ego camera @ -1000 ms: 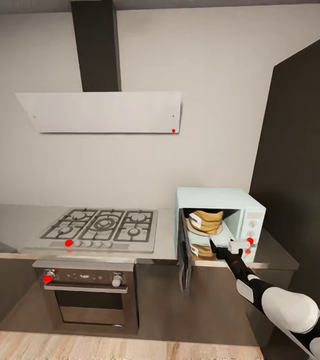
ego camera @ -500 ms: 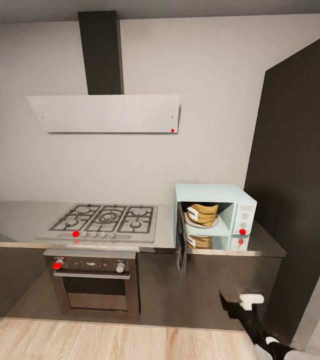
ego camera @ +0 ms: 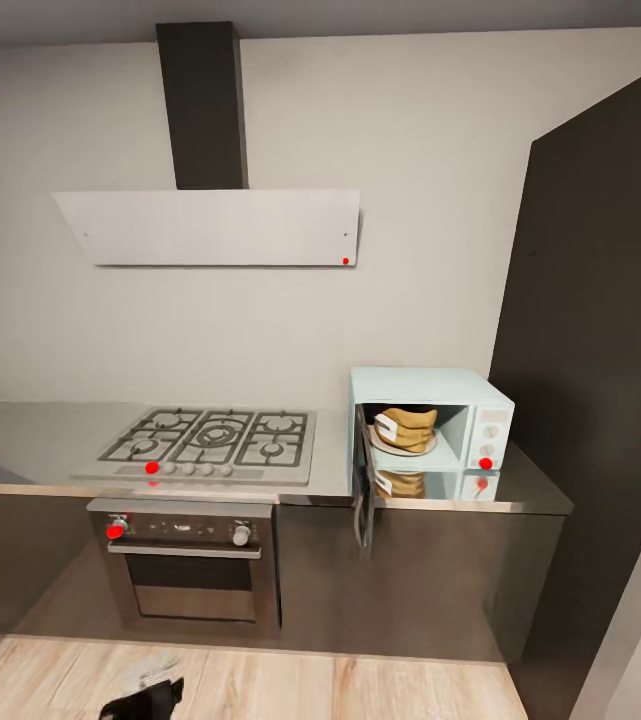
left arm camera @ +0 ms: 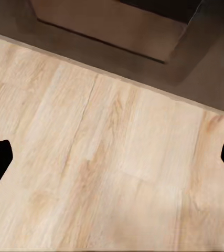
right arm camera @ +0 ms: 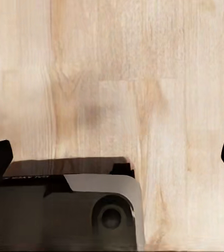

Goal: In the kitchen, take the popcorn bag from the countertop, put it into the microwave, and heat it until the popcorn is cooked so the cooked popcorn ends up inside the bag.

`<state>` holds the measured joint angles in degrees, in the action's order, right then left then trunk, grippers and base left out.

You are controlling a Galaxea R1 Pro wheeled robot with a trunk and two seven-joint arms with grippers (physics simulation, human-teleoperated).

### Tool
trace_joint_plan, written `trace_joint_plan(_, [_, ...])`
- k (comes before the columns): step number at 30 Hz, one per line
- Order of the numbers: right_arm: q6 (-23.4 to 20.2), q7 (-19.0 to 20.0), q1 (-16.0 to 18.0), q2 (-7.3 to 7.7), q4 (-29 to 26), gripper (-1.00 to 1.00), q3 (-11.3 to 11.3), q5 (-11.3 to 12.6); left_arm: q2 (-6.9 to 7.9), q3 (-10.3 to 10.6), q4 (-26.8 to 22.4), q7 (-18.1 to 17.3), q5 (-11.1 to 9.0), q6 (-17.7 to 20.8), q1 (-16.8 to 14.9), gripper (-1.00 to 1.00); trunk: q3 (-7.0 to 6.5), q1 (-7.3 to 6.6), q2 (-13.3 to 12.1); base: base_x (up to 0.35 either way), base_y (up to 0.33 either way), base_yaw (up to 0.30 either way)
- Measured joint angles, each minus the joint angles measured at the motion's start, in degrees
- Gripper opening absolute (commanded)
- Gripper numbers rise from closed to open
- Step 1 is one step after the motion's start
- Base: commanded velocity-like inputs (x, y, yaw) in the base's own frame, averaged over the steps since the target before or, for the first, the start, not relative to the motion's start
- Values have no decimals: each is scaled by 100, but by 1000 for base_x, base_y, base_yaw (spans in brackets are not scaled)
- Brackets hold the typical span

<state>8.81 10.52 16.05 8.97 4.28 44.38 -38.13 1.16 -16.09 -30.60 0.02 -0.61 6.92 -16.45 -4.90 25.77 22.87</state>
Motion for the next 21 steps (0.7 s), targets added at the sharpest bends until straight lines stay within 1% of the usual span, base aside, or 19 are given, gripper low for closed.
trace_joint_plan(3, [-31,-7,-96,-29,-1,100,1,1,0,5,-3,-17,4,97,-786,100,1,0,0,0,0,0])
trace_joint_plan(5, [-29,-8,-107,-32,-1,100,-2,1,-3,6,-10,-22,7,106,-1098,100,0,0,0,0,0,0])
trace_joint_plan(7, [-40,-8,-113,-33,-1,100,-6,1,-5,17,-20,-64,13,82,-1513,100,-1,0,1,0,0,0])
trace_joint_plan(10, [-46,-8,-115,-34,-1,100,-10,-2,28,33,-76,-250,19,34,-1659,100,1,-1,1,0,0,0])
trace_joint_plan(11, [-47,-5,-115,-34,-1,100,-15,-6,16,41,-238,-356,18,-1,-1684,100,1,-1,1,0,0,0])
trace_joint_plan(13, [-47,-2,-115,-34,-1,100,-31,-12,-43,81,-434,-437,19,-30,-1700,100,1,-1,1,0,0,0])
trace_joint_plan(17, [-48,3,-115,-39,-1,100,-46,-25,-148,323,-727,-474,20,-83,-1710,100,1,-1,1,3,0,0])
trace_joint_plan(19, [-48,2,-115,-42,-1,100,-49,-26,-179,435,-818,-461,20,-81,-1711,100,2,-3,3,208,0,0])
trace_joint_plan(21, [-48,1,-115,-42,0,100,-49,-26,-174,454,-839,-474,21,-77,-1711,100,2,-3,2,301,0,0])
